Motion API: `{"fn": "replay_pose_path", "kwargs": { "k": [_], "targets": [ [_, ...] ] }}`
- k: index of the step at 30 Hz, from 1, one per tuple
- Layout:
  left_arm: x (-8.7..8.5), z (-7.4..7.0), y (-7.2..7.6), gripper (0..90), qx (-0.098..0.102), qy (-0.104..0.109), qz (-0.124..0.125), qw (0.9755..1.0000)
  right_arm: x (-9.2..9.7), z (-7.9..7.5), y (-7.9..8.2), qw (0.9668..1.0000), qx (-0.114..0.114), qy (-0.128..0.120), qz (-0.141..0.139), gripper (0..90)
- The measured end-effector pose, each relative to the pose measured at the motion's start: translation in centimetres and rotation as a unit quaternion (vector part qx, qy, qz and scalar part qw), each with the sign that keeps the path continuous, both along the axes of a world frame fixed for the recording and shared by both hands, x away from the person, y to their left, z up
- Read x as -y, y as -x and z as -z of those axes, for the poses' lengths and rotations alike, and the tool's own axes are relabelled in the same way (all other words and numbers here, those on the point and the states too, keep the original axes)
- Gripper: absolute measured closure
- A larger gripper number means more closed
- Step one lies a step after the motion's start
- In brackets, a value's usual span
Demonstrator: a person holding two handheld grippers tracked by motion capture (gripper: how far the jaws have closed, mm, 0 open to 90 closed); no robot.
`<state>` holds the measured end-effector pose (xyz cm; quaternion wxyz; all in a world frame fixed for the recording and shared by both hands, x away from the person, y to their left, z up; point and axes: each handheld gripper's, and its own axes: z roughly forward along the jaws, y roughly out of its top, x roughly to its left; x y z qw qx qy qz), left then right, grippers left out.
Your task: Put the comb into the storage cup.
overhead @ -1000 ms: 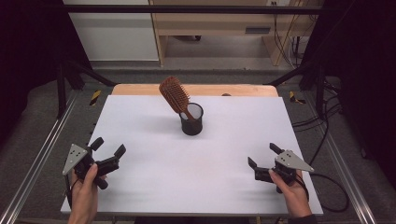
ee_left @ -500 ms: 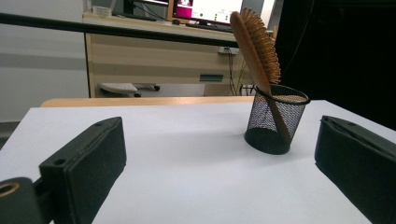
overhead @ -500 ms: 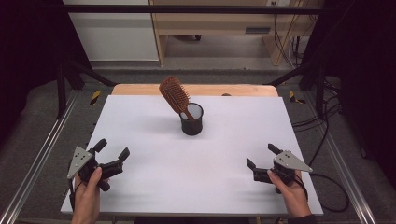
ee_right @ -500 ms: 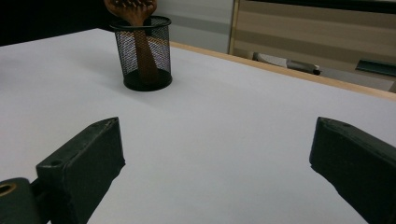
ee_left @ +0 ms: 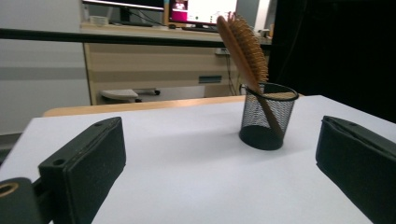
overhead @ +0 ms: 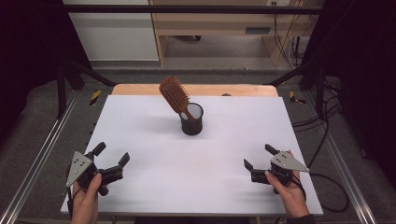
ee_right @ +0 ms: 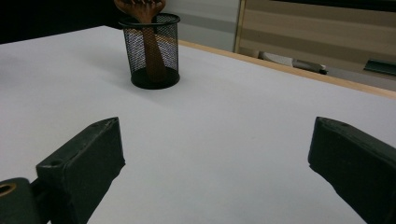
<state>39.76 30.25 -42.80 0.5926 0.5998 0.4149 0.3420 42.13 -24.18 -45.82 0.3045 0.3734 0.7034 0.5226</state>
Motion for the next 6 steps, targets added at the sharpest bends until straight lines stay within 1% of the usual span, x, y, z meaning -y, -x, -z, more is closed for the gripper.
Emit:
{"fn": "replay_pose_path", "kwargs": {
  "k": [2,4,6],
  "targets": [
    [-0.47,-0.04,-0.01,1.9,0.005,-0.003,-0.008,1.0,-0.04,-0.02,0.04,1.0,0.0,-0.002,-0.002,4.3],
    [-0.84,0.14,-0.14,1.9,0.004,-0.004,-0.017,0.9998,-0.07,-0.03,0.01,1.0,0.0,-0.003,-0.003,4.6],
    [-1.11,0.33,-0.24,2.1,0.004,0.003,-0.023,0.9997,-0.11,-0.01,-0.04,1.0,0.001,-0.003,-0.003,4.8]
  ]
}}
